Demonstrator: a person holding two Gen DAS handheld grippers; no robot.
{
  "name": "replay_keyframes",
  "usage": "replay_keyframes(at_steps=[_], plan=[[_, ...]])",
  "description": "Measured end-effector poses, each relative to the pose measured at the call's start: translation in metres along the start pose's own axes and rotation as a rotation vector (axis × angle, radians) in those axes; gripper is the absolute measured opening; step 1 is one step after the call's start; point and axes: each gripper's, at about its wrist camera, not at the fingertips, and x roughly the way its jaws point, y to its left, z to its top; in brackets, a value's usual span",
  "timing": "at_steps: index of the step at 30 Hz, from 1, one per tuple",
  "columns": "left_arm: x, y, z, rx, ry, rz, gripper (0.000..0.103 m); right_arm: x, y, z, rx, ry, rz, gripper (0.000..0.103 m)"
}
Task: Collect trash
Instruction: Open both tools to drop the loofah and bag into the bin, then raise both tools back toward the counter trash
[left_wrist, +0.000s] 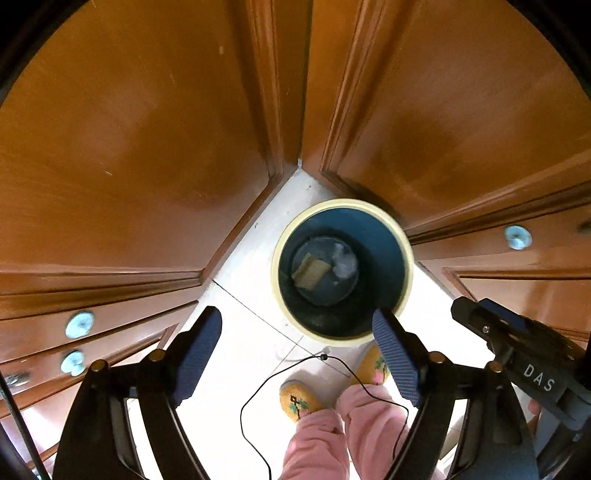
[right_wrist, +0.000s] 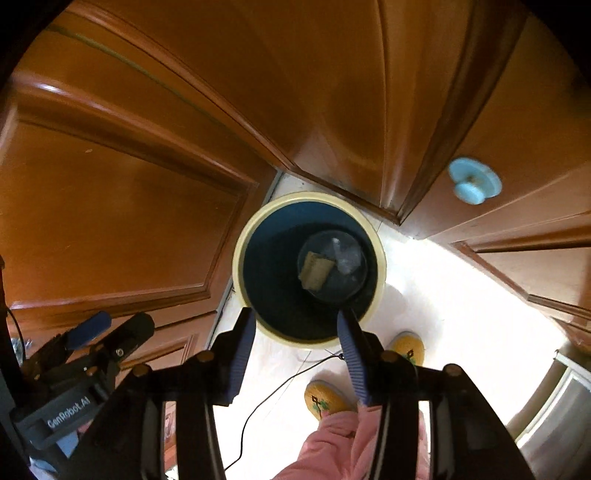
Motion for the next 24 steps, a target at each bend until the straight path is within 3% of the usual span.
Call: replay_keyframes(at_steps=[4, 17, 24], plan=[[-0.050, -0.011, -0.002, 0.013, -0.032, -0.023, 0.082, -0.049, 0.014, -0.009, -0.033, -0.025, 0.008, 0.046], [-0.246, -0.016, -0.027, 0.077, -0.241, -0.055, 0.088, -0.215, 0.074, -0.047, -0.079, -0.133, 0.071, 0.046], [-0.329, -0.009, -0.043, 0.114, -0.323, -0.074, 0.089, -0.277, 0.100, -0.068, -0.104, -0.192, 0.083, 0.046]])
